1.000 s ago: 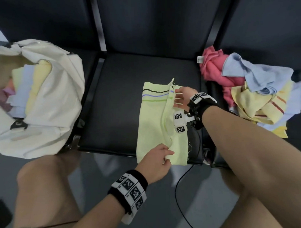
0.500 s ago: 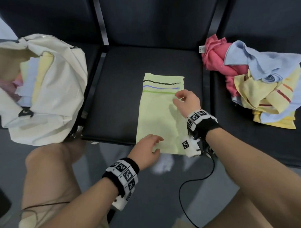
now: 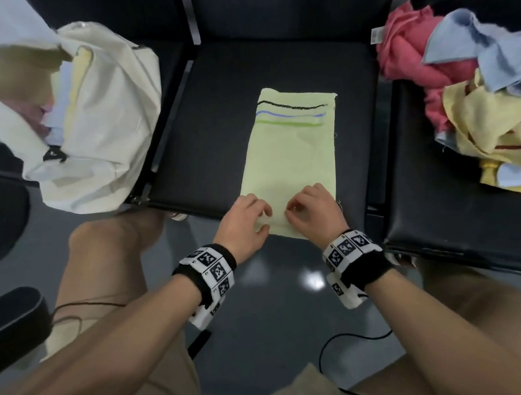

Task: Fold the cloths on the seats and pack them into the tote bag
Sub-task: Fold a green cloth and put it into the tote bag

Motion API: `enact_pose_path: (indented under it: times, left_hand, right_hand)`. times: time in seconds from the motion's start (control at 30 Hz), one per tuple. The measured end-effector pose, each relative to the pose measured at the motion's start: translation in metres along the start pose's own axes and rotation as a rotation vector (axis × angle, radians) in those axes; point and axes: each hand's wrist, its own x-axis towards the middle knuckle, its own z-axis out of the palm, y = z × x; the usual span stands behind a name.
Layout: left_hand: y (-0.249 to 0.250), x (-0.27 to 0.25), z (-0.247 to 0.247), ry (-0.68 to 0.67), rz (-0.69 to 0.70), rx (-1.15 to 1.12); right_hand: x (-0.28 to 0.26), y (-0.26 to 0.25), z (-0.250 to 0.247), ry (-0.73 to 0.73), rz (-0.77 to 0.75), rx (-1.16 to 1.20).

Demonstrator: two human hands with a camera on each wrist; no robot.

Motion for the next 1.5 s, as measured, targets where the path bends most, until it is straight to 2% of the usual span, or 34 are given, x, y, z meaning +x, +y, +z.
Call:
enact_pose_path:
  times: [0.13,0.3,0.47,0.67,0.87,1.03,1.4,1.5]
  left_hand:
    - [-0.003,0.002,0.009,-0.052,-0.054,0.021]
    - [-0.006,-0.003,0.02,-0.011,0.007,0.115]
    - [-0.012,-0.005,0.029,0.104,0.081,0.22]
    - [-0.02,-0.001,0.027,0.142,0.138,0.242]
    - [-0.022,-0.007,0.023,0.164,0.165,0.168]
    - [-0.02,-0.007,0.027,0.112,0.092,0.249]
    - [-0.022,-0.012,0.026,0.216,0.148,0.173]
    - [-0.022,-0.01,0.024,0.226,0.156,0.142]
  right_hand:
    - [0.002,0.0,0.0,-0.032,-0.041,-0.037]
    - [-0.006,0.001,-0.007,-0.104,-0.077,-0.209]
    - [-0.01,-0.003,-0.008,-0.225,-0.111,-0.34]
    - [-0.009,-0.008,0.005,-0.187,-0.125,-0.452]
    - [-0.014,-0.001,0.005,-0.097,-0.156,-0.388]
    - [-0.018,0.001,-0.003,-0.068,-0.166,-0.302]
    - [-0.02,0.001,-0.014,-0.08,-0.104,-0.219]
    - [-0.02,-0.004,-0.024,-0.098,-0.023,-0.147]
